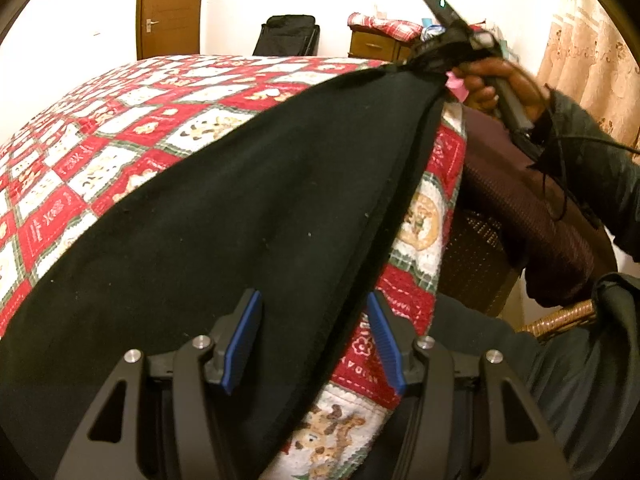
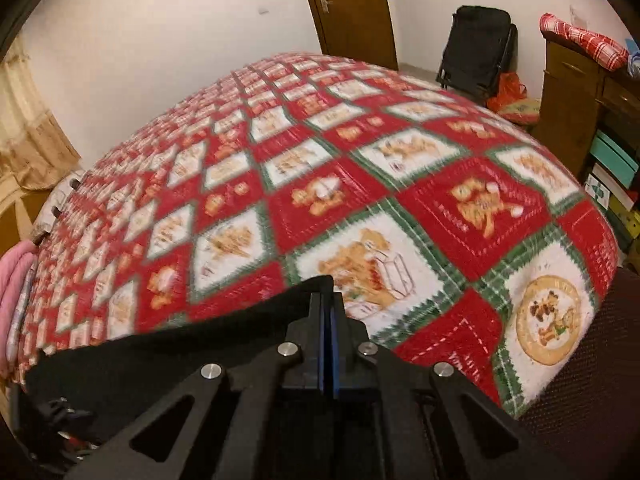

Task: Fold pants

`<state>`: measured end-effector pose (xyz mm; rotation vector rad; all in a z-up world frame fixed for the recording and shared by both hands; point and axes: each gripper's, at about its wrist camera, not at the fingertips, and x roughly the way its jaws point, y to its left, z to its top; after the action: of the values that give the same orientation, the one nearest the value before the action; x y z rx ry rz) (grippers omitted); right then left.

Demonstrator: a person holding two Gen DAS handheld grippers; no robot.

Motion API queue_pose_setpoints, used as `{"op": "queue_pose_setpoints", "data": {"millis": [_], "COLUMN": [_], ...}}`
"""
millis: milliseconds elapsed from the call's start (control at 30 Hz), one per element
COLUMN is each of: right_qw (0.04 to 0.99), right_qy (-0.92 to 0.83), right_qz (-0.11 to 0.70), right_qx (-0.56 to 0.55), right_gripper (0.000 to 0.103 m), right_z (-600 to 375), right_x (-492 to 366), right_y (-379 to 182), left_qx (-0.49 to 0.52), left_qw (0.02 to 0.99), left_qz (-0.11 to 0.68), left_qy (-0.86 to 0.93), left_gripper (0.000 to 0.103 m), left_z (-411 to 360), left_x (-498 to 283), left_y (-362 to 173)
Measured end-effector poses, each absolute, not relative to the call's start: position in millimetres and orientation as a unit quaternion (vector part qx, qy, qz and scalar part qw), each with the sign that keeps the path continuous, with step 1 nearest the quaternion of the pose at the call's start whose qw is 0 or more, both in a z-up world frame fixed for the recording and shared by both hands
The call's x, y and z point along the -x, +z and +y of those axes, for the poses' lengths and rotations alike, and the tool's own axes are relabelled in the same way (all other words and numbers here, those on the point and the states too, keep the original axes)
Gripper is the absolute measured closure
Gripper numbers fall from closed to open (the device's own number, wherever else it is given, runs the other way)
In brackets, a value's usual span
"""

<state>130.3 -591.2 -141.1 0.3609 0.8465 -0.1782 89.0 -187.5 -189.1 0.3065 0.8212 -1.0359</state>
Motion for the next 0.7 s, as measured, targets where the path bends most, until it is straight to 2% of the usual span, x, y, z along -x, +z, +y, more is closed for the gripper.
{"op": "queue_pose_setpoints", "data": {"millis": [100, 167, 200, 233, 400, 467, 600, 700], "right_qw": [0.890, 0.895, 0.899, 0.903, 0.904, 0.899, 0.901, 0.880], "right_qy": [-0.071, -0.078, -0.092, -0.101, -0.020, 0.019, 0.087, 0.122], "right_qz": [0.391, 0.388, 0.384, 0.374, 0.338, 0.369, 0.408, 0.436], "right_qx": [-0.223, -0.207, -0.192, -0.184, -0.259, -0.235, -0.117, -0.140], "right_gripper": [0.099, 0.084, 0.060, 0.051, 0.051, 0.051, 0.051, 0.051], "right_z": [-602, -595, -591, -588, -558, -527, -451, -437], "right_x": [-123, -115, -108, -99, -55, -56, -66, -79], "right_y": [-139, -130, -123, -116, -92, -101, -128, -153], "left_qx": [-0.138, -0.136, -0.136, -0.136, -0.135, -0.136, -0.131, -0.153], "left_qw": [0.782, 0.784, 0.784, 0.784, 0.791, 0.793, 0.785, 0.782], "left_qz": [0.379, 0.377, 0.378, 0.378, 0.374, 0.371, 0.370, 0.362], "left_qy": [-0.476, -0.475, -0.474, -0.473, -0.466, -0.463, -0.480, -0.484], "left_gripper": [0.046, 0.046, 0.046, 0.046, 0.046, 0.046, 0.046, 0.046], "left_z": [-183, -181, -182, -182, -187, -188, -192, -200], "left_x": [-88, -88, -89, -90, -89, -87, -78, -69], "left_y": [-187, -187, -189, -190, -189, -190, -191, -195]}}
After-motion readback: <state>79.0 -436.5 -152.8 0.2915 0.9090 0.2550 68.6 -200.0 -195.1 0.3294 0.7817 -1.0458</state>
